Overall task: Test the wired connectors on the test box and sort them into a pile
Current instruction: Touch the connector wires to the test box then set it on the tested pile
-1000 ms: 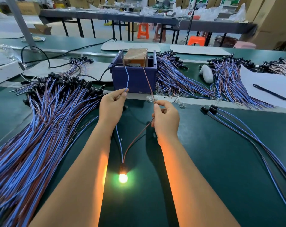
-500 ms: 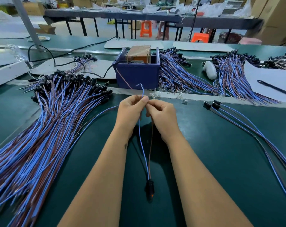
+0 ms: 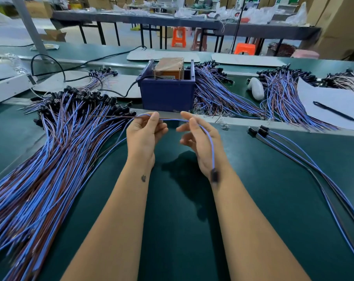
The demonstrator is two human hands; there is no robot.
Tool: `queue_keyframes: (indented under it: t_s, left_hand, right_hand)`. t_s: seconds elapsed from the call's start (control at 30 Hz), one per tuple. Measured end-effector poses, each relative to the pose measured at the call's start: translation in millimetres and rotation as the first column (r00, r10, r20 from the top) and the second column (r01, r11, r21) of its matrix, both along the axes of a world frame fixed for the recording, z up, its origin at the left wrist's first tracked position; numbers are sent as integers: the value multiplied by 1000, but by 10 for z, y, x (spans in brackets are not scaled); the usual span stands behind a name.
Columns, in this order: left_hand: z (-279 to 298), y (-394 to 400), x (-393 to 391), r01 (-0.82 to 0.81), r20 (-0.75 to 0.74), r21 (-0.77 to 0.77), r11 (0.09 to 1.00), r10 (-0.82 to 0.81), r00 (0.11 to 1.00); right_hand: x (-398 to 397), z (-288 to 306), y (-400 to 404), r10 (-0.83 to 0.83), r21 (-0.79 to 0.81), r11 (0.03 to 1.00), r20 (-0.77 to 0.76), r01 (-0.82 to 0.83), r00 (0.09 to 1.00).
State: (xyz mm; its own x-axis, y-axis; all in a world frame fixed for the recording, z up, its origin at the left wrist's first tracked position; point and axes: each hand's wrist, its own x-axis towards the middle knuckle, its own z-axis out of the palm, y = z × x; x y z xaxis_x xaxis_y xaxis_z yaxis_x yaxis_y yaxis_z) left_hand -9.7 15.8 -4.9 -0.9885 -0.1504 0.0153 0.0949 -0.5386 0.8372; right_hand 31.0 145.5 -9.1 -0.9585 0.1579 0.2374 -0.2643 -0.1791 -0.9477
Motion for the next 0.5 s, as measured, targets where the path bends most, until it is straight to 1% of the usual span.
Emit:
queue_keyframes:
  t_s: [0.07,0.1,0.13,0.17,0.23,0.27,0.33,0.4,0.47,0.5]
  left_hand:
    - [-2,30,10,-19,4,8,1000,19,1000]
    - [-4,45,17,-24,-2,-25,999,23,1000]
    - [-7,58,25,-23,-27,-107,994,21,999]
    - [-14,72,36,-20,-74,-237,971,3,997]
    - [-28,119,89,-14,-189,-511,859,-97,977]
    - [-36,155,133,-5,-225,-610,792,-167,960]
    - [-64,251,234,29,-243,-755,655,-320,916]
    - [-97,378,331,118,-192,-840,529,-494,848]
    - [-109,485,402,296,-85,-839,456,-647,758]
    - [-104,510,417,365,-42,-834,413,-708,705]
  right_hand:
    - [-22,-1,69,-80,-168,982,43,86,996]
    - [-37,2,109,-124,-224,965,69,136,990]
    - [-50,5,154,-173,-248,950,92,191,981]
    - [-63,9,204,-225,-252,936,110,247,968]
    - [-84,13,308,-320,-254,906,114,339,941]
    - [-89,14,359,-365,-232,895,112,381,924]
    - [-91,4,449,-480,-92,866,124,492,869]
    - [-103,-36,537,-586,139,809,113,572,802]
    - [-98,-69,602,-640,363,734,88,574,763]
    - [-88,-83,625,-654,433,703,84,564,751]
